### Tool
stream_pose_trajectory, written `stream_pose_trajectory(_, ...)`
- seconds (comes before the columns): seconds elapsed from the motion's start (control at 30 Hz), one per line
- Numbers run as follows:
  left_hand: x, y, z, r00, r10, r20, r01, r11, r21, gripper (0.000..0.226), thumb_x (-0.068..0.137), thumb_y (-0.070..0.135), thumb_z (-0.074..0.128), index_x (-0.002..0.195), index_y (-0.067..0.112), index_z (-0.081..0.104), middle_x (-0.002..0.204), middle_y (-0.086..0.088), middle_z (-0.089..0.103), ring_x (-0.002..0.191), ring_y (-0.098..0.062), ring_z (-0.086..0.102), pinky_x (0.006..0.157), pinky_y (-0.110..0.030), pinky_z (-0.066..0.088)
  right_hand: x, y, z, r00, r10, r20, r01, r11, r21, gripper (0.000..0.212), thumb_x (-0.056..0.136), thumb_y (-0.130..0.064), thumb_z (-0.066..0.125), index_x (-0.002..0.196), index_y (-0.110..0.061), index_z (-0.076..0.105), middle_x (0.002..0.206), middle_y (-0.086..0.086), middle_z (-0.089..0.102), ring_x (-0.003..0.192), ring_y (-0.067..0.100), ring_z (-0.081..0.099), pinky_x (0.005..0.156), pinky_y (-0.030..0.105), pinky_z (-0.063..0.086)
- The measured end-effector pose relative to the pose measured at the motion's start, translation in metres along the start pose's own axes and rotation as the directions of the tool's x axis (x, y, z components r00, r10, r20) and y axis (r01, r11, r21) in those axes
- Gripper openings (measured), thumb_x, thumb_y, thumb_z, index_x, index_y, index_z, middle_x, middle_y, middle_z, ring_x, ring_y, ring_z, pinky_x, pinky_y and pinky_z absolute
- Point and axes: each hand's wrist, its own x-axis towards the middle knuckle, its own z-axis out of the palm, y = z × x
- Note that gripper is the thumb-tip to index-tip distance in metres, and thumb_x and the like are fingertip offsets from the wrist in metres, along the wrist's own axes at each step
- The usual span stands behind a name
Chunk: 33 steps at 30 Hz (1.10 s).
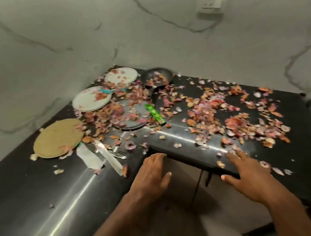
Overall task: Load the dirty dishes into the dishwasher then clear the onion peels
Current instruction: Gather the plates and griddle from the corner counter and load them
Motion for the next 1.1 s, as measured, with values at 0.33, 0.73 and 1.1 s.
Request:
stream_pose_trajectory(0.33, 0.016, -0.035, -0.009, 0.971, -0.230, -0.071, 0.219, 0.966, -0.138, 0.062, 0.097, 0.049, 0.059, 0.151, 0.040, 0.032, 0.153, 0.015, 0.040, 0.142, -0.005, 0.035, 0.123, -0.046, 0.029, 0.081, -0.036, -0.016, 0.984, -0.160, 0.076, 0.158, 0.987, 0.028, 0.085, 0.095, -0.061, 0.061, 0.164, -0.038, 0.016, 0.172, -0.003, 0.013, 0.156, 0.021, 0.022, 0.125, 0.038, 0.025)
stream_pose_trajectory(0.73, 0.143, -0.039, -0.011, 0.710, -0.704, 0.000, 0.523, 0.528, -0.670, 0.049, 0.094, 0.040, 0.073, 0.137, 0.023, 0.055, 0.129, 0.007, 0.061, 0.115, -0.007, 0.060, 0.097, -0.024, 0.050, 0.197, -0.033, -0.049, 0.901, -0.398, 0.174, 0.365, 0.911, 0.194, 0.084, 0.090, -0.056, 0.071, 0.158, -0.046, 0.022, 0.156, -0.029, 0.026, 0.144, -0.009, 0.022, 0.095, -0.009, 0.010)
stream_pose_trajectory(1.1, 0.185, -0.067, -0.009, 0.444, -0.883, 0.153, 0.463, 0.080, -0.883, 0.024, 0.098, 0.026, 0.068, 0.117, 0.016, 0.057, 0.114, -0.006, 0.067, 0.102, -0.021, 0.068, 0.085, -0.036, 0.058, 0.249, -0.059, -0.057, 0.855, -0.408, 0.319, 0.322, 0.901, 0.290, 0.099, 0.075, -0.082, 0.053, 0.160, -0.037, 0.029, 0.165, -0.012, 0.032, 0.149, 0.005, 0.033, 0.118, 0.019, 0.026)
